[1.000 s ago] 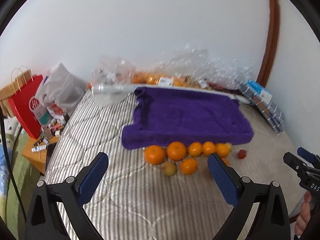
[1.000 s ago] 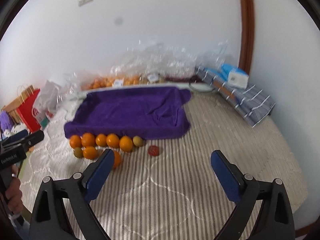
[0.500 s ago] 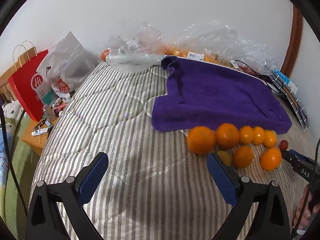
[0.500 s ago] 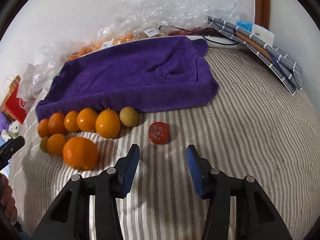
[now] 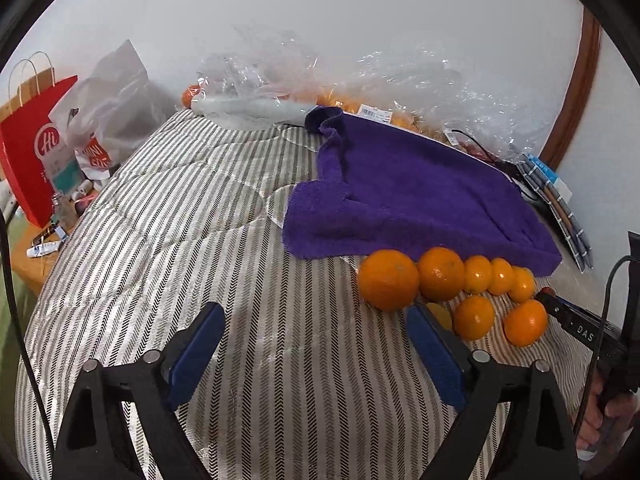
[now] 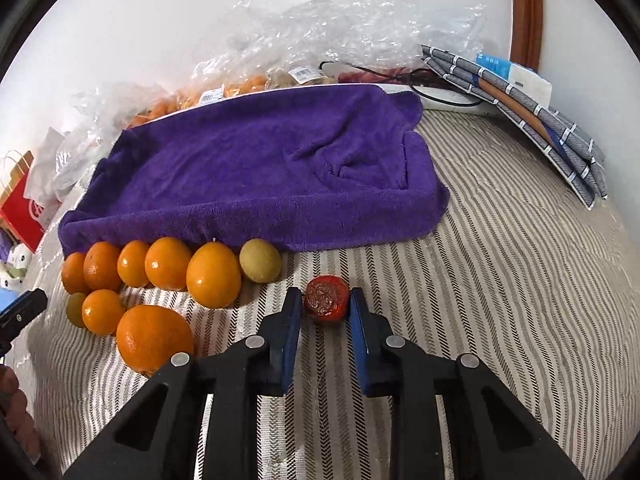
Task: Organize fruits
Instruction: 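Reach the right gripper to the small red fruit and close on it, then grasp the small yellow-green fruit with the left gripper while the right holds the red fruit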
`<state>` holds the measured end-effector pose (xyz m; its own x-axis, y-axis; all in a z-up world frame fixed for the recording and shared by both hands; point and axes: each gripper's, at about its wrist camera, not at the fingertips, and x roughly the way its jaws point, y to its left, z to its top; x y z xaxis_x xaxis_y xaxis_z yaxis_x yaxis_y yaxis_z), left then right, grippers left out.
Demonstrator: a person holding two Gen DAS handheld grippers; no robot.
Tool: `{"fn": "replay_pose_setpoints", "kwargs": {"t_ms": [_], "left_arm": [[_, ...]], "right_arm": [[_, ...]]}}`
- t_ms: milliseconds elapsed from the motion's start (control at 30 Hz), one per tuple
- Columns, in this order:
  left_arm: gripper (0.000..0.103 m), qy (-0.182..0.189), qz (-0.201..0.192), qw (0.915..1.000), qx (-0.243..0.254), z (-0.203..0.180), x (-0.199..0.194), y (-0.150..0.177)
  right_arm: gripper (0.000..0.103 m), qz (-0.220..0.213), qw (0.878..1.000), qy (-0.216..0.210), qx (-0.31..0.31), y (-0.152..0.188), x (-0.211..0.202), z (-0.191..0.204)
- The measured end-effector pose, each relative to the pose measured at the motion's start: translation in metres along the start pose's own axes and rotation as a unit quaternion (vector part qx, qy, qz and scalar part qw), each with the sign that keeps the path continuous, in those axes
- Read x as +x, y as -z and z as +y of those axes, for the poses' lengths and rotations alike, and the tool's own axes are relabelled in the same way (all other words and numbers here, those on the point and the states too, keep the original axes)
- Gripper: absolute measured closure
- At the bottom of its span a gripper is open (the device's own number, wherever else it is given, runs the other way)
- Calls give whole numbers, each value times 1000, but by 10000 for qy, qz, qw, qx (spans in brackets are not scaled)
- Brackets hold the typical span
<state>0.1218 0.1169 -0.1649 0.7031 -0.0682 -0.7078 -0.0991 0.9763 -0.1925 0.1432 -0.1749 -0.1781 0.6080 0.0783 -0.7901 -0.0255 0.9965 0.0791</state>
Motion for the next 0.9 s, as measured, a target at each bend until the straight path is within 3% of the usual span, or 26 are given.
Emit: {"fn": "replay_pose_setpoints", "kwargs": {"t_ms": [167, 367, 567, 733, 800, 900], "left_arm": [[20, 144, 38, 9998, 101, -3, -5, 2], [20, 480, 191, 9983, 278, -24, -4, 3], [29, 461, 411, 9964, 578, -55, 11, 4], [50, 441, 531, 9953, 680, -67, 23, 7], [65, 449, 516, 9949, 737, -71, 26, 7], [77, 459, 501, 9945, 800, -74, 25, 8]], "right_arm": [[79, -34, 9999, -136, 51, 0, -1, -3], [81, -120, 9998, -162, -31, 4, -9, -6], [81, -152, 9995, -261, -36, 12, -19, -14], [81, -226, 9993, -307, -40, 17, -32, -22], [81, -270, 9991, -327, -17, 17, -38, -26], [81, -313, 9988, -364, 30, 20, -46, -29]]}}
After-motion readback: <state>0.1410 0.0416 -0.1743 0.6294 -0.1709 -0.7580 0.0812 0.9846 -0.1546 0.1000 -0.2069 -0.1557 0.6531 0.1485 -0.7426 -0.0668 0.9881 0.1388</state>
